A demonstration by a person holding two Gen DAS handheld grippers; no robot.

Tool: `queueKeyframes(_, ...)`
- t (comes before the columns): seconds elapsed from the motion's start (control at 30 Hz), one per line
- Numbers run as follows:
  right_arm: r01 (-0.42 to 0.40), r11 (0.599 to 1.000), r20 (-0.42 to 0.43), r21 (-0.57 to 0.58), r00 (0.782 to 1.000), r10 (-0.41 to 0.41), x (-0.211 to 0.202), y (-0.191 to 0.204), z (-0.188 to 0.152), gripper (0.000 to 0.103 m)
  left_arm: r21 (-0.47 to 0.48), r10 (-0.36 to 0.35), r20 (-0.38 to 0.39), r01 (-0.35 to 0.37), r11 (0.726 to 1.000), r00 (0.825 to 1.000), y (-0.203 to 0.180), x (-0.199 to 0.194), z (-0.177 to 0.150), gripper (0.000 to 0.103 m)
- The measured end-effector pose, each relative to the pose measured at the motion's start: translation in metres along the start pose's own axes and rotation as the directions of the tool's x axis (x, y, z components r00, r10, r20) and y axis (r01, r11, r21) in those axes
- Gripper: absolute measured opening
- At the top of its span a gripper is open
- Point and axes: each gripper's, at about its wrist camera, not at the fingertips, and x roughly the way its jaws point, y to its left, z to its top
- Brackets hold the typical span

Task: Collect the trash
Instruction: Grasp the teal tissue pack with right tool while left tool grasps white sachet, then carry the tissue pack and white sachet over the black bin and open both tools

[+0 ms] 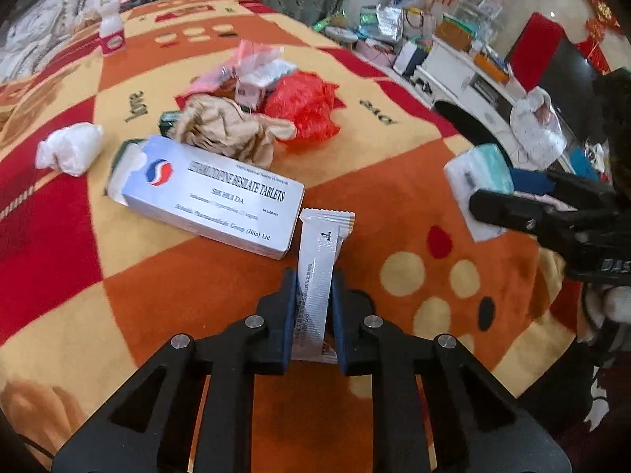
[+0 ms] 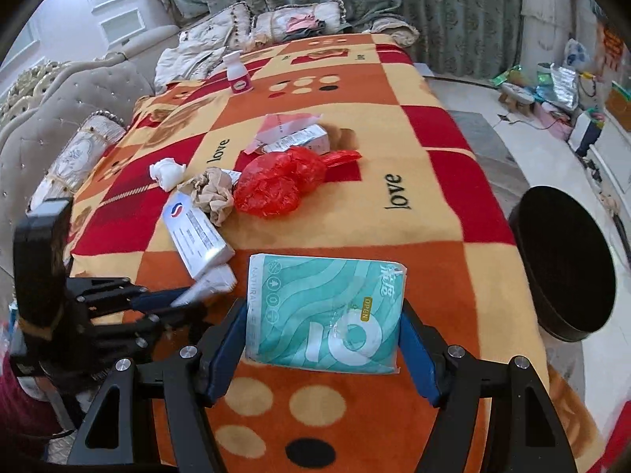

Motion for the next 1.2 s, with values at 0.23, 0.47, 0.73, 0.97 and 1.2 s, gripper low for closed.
queueKeyframes(0.23, 0.011, 1.0, -0.003, -0.022, 1.0, -0.011, 0.001, -0.005, -0.001, 0.07, -0.026, 0.006, 0.03, -0.005, 1.0, 1.0, -0.013, -0.018, 0.007, 0.014)
queueKeyframes(0.47, 0.003, 1.0, 0.012, -0.01, 1.0, -0.003, 0.004, -0.039, 0.007, 0.07, -0.016, 0.0, 0.066, 0.001, 1.0, 0.998, -0.049, -0.013, 0.041, 0.014)
queueKeyframes(0.73, 0.019, 0.998, 0.046, 0.061, 0.999, -0.022, -0.008, -0.084, 0.005, 0.07, 0.046, -0.012, 0.04, 0.01, 0.999, 0.999, -0.084, 0.014, 0.069, 0.014)
queueKeyframes(0.97, 0.067, 0.992, 0.07, 0.104, 0.995, -0.075, -0.022, -0.116, 0.005, 0.07, 0.069, -0.033, 0.046, 0.029, 0.997, 0.998, -0.105, 0.03, 0.089, 0.014)
queueKeyframes(1.2, 0.086, 0.987, 0.074, 0.136, 0.993, -0.097, -0.023, -0.142, 0.009, 0.07, 0.08, -0.033, 0.045, 0.029, 0.996, 0.998, -0.116, 0.044, 0.105, 0.014)
